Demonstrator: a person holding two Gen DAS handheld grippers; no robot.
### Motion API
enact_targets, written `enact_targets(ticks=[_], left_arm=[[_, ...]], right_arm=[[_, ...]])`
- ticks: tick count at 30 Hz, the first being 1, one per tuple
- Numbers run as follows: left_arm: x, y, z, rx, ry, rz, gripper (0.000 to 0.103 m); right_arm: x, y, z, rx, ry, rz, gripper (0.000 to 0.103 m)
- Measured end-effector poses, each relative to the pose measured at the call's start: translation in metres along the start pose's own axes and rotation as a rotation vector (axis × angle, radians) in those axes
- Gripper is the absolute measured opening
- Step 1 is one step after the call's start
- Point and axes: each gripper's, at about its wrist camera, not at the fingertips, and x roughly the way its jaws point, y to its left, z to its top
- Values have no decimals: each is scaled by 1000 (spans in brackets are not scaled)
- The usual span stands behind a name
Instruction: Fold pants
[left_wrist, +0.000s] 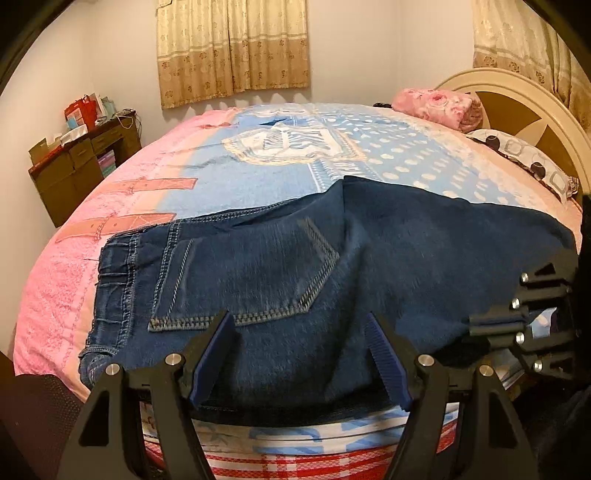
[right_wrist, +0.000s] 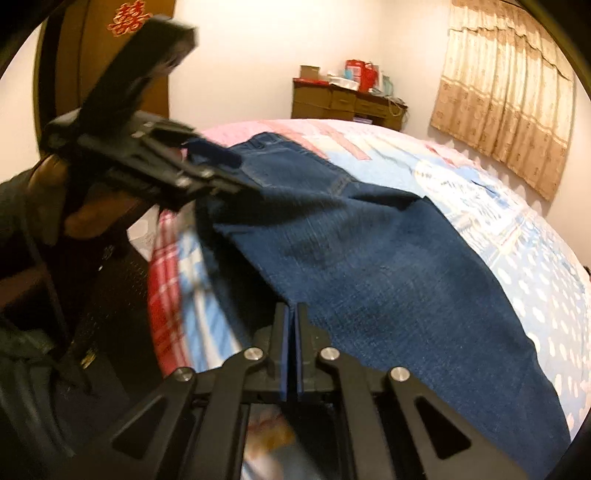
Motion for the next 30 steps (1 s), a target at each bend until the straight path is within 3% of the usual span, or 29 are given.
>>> enact_targets(ticks=[5,13,15,17,19,26,28,30], left_arm=[[12,-3,-3,10,36,17,74],[17,-10,6,29,44,34,74],[14,-18,14,54,24,32,74],[14,-26,21,83,9,21,74],[19,-38,30,120,11,10,74],[53,-82,58,218,23,-23,74],[67,-87,65,211,31,-36,74],[78,-89,68,194,38,-35,74]], right_arm=[[27,1,-23,-3,79,13,6],[21,-9,-23,48,64,46,10],[8,-19,-27,99,35,52,16],[-15,-32,-35,150,4,-10,31],[-36,-46,-46,211,-16,-59,38],[-122,-135,-129,540,-22,-354,42],[-136,-159,-130,590,-33,-391,42],[-131,-178,-100,557,-88,-347,42]])
